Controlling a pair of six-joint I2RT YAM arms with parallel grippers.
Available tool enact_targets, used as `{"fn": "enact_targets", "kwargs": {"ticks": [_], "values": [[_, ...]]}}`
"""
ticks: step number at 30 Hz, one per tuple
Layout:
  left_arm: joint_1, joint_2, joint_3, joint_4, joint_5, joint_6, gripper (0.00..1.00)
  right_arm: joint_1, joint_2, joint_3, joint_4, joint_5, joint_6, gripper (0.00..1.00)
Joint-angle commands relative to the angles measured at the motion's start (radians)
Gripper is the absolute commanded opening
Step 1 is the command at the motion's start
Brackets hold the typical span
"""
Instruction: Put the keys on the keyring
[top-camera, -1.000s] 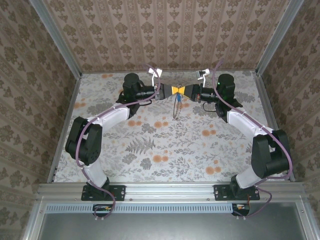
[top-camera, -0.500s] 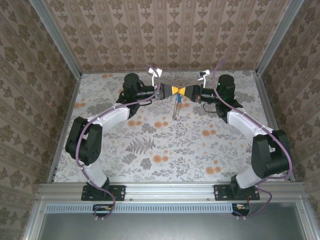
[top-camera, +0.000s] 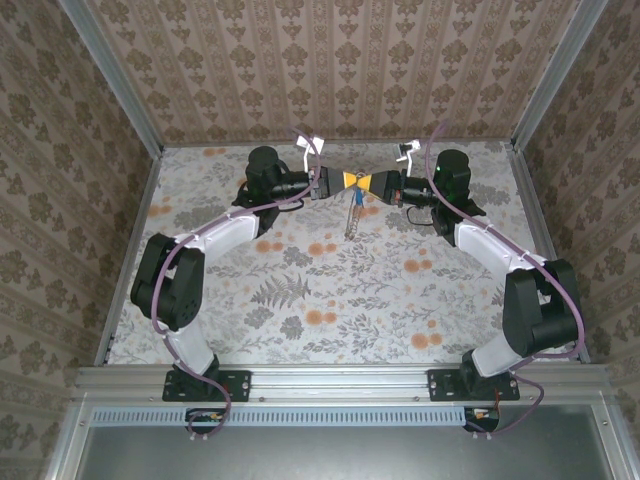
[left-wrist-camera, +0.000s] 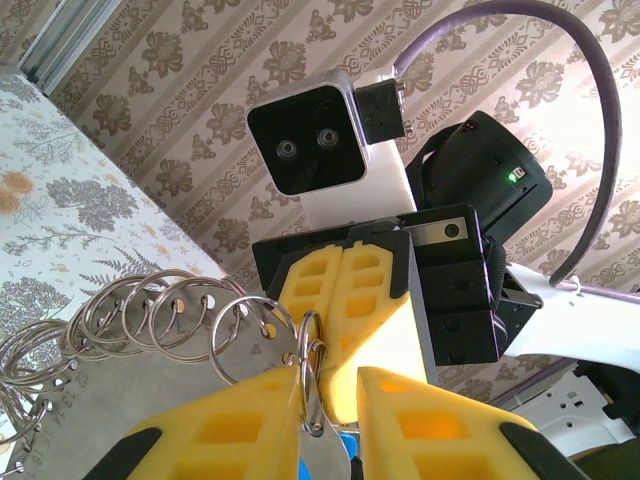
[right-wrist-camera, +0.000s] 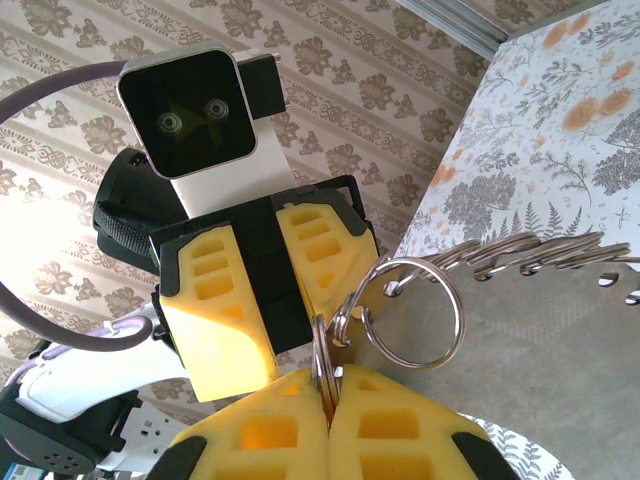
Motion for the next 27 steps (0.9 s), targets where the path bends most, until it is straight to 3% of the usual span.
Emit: {"fn": "enact_targets", "kwargs": {"ticks": [1, 16, 22, 27], "values": [[-0.009, -0.052, 0.022, 0.025, 0.017, 0.022, 0.21, -0.008, -0.01, -0.012, 0.045, 0.003, 0.012, 0.0], [-0.03, -0.016, 0.055, 0.007, 0.018, 0.036, 0.21, 0.006, -0.01, -0.006, 0.069, -0.02, 0.031, 0.0], [-0.029, -0.014, 0.051, -0.037, 0.002, 0.072, 0.13, 0.006, -0.014, -0.002, 0.063, -0.026, 0.03, 0.0], [-0.029, -0.02, 0.055, -0.11, -0.02, 0.127, 0.18, 0.005, -0.024, 0.0, 0.046, -0.03, 0.022, 0.0]]}}
